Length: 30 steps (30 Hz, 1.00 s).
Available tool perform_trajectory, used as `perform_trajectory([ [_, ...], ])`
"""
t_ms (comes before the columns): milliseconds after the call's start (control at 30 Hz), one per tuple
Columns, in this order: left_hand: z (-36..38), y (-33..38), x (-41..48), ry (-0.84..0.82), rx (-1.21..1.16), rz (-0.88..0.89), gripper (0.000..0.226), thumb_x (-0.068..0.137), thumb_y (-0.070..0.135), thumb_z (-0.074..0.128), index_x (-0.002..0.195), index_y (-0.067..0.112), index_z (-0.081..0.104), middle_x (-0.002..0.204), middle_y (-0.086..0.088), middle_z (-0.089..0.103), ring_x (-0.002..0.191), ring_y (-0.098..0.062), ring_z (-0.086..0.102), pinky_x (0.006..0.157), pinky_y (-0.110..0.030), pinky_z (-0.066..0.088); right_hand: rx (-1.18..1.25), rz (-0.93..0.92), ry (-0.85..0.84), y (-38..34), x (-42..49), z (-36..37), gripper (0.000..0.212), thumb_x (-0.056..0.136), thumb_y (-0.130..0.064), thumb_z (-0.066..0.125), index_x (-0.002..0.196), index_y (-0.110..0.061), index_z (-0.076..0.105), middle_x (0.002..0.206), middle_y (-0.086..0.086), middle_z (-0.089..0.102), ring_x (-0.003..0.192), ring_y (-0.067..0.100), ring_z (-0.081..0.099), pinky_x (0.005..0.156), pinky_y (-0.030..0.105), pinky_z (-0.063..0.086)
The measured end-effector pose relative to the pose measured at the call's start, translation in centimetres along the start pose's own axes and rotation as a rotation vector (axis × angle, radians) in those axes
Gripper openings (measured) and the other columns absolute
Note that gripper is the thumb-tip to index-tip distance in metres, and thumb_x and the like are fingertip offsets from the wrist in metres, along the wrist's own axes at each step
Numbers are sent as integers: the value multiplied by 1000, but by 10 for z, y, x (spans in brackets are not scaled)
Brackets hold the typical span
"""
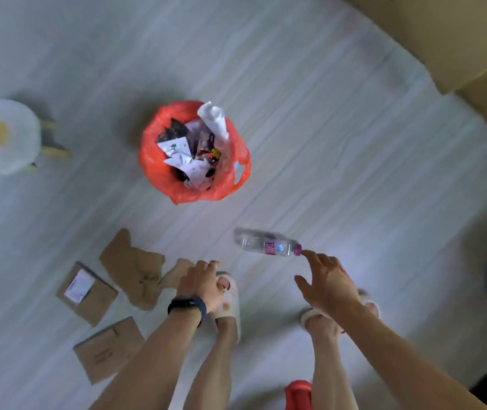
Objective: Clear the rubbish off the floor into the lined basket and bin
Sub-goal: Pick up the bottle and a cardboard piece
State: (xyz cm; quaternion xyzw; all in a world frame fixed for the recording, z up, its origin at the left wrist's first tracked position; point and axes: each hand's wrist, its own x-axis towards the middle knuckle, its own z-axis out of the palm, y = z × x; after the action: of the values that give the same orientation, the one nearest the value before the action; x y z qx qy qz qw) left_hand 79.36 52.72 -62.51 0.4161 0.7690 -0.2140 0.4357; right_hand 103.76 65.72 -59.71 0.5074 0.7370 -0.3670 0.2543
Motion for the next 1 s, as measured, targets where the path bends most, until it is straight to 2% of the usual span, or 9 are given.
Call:
perform_trajectory([
  [167, 74, -110, 70, -47, 10, -55, 56, 88, 26, 56, 142, 24, 41, 147, -5, 35, 127, -30, 47, 99, -40, 47, -190, 30, -150, -40, 83, 99, 73, 90, -44, 57, 150, -23, 22, 149, 6, 39, 135, 29, 34, 102, 42, 40],
  [267, 106, -142, 104, -14, -20, -85, 58, 88, 32, 60, 141, 24, 40, 151, -4, 26, 123, -29, 50, 97, -38, 49, -258, 85, -134, -39, 121, 138, 78, 89, -46, 60, 151, -24, 19, 158, 4, 23, 144, 29, 21, 107, 43, 36],
  [433, 170, -178, 178, 70, -130, -154, 74, 83, 34, 71, 145, 27, 32, 150, -10, 25, 125, -37, 46, 98, -44, 47, -459, 142, -47, -36, 196, 202, 94, 88, -48, 61, 155, -27, -2, 164, 6, -3, 149, 35, 4, 116, 50, 21],
  [500, 195, -180, 197, 74, -162, -160, 83, 81, 32, 75, 148, 32, 26, 149, -11, 23, 127, -39, 43, 97, -48, 47, -506, 163, -34, -30, 214, 229, 94, 87, -42, 63, 154, -25, -1, 163, 8, 3, 149, 35, 5, 117, 54, 19],
  [567, 212, -180, 210, 113, -130, -148, 90, 77, 30, 78, 147, 33, 23, 146, -14, 22, 126, -41, 39, 95, -52, 46, -576, 153, 9, -25, 221, 252, 91, 86, -34, 66, 151, -21, 4, 157, 11, 19, 145, 36, 18, 115, 57, 22],
  [667, 230, -189, 220, 183, -72, -146, 94, 73, 37, 82, 146, 26, 23, 139, -19, 28, 122, -42, 36, 90, -51, 46, -672, 128, 101, -25, 221, 277, 83, 85, -32, 67, 146, -15, 13, 140, 14, 39, 129, 38, 36, 102, 57, 33],
  [767, 235, -202, 225, 166, -95, -170, 74, 81, 43, 75, 136, 14, 35, 128, -20, 42, 114, -41, 46, 86, -47, 46, -629, 86, 115, -27, 216, 287, 79, 91, -46, 59, 148, -16, 13, 135, 13, 46, 119, 38, 45, 91, 52, 37],
  [867, 230, -207, 213, 257, -159, -132, 38, 92, 30, 63, 121, 8, 53, 116, -18, 48, 101, -41, 54, 74, -46, 50, -555, 52, 38, -30, 199, 282, 87, 94, -56, 48, 154, -17, -2, 137, 12, 48, 118, 36, 48, 92, 49, 39],
  [1000, 196, -189, 161, 323, -338, -112, 31, 89, 14, 56, 120, 10, 58, 117, -19, 52, 95, -43, 58, 75, -45, 50, -241, 96, -106, -52, 142, 256, 88, 95, -65, 36, 154, -26, -16, 137, 16, 48, 118, 38, 51, 96, 53, 43],
])
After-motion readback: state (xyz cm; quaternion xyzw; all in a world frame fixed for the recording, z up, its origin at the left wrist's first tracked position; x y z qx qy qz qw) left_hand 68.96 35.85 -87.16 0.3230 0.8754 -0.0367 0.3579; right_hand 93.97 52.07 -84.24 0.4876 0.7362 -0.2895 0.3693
